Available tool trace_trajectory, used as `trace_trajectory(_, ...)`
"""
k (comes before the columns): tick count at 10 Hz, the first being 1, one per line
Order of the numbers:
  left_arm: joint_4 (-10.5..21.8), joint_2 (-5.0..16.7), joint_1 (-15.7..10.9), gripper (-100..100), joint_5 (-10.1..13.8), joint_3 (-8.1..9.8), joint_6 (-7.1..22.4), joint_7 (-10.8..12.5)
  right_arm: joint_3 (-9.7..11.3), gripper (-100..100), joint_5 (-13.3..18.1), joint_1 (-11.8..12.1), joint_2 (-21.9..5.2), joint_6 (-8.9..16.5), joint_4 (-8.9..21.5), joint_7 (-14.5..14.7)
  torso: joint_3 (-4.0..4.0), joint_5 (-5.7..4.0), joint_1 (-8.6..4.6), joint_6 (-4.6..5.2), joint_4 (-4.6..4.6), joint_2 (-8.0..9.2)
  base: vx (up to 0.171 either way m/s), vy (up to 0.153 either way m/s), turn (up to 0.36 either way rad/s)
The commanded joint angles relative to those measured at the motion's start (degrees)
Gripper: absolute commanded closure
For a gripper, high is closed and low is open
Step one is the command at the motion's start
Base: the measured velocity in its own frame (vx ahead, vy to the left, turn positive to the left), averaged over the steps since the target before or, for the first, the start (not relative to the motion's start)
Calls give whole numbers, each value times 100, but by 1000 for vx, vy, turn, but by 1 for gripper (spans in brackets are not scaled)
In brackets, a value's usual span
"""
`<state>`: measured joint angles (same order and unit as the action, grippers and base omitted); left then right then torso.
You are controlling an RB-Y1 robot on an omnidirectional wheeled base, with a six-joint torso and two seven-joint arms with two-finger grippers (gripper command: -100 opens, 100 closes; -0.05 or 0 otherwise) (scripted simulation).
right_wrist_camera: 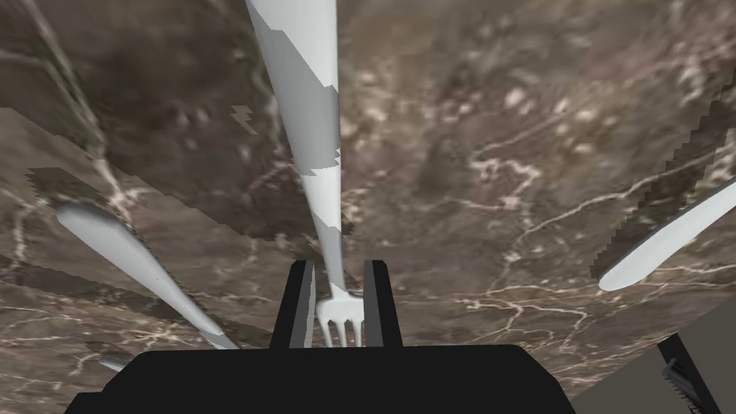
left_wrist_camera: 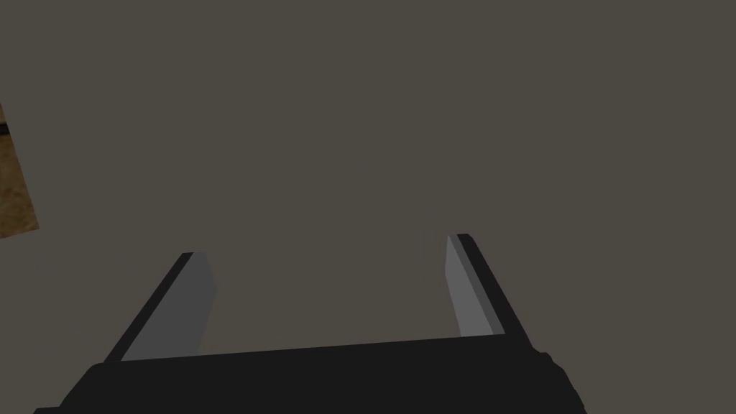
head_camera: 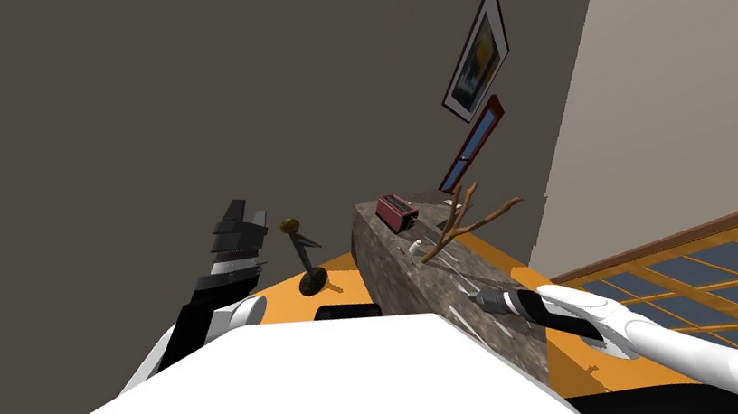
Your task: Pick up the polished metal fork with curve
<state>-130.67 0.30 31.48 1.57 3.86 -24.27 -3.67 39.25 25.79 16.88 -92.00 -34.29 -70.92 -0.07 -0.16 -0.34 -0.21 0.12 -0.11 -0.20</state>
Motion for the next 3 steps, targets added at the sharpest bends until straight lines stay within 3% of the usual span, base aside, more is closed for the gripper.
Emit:
trace_trajectory(1,0,0,0,0,0,0,0,0,-14,100,-44,-5,-168,-79,-80,-57,0,0,0,0,0,0,-3,11,-73)
trace_trajectory(2,0,0,0,0,0,0,0,0,-9,100,-26,-10,-114,-54,-46,-41,1,1,3,2,0,2,-3,3,-16)
trace_trajectory(3,0,0,0,0,0,0,0,0,-12,0,-30,-11,-128,-68,-48,-48,1,-4,0,0,-1,2,0,0,0)
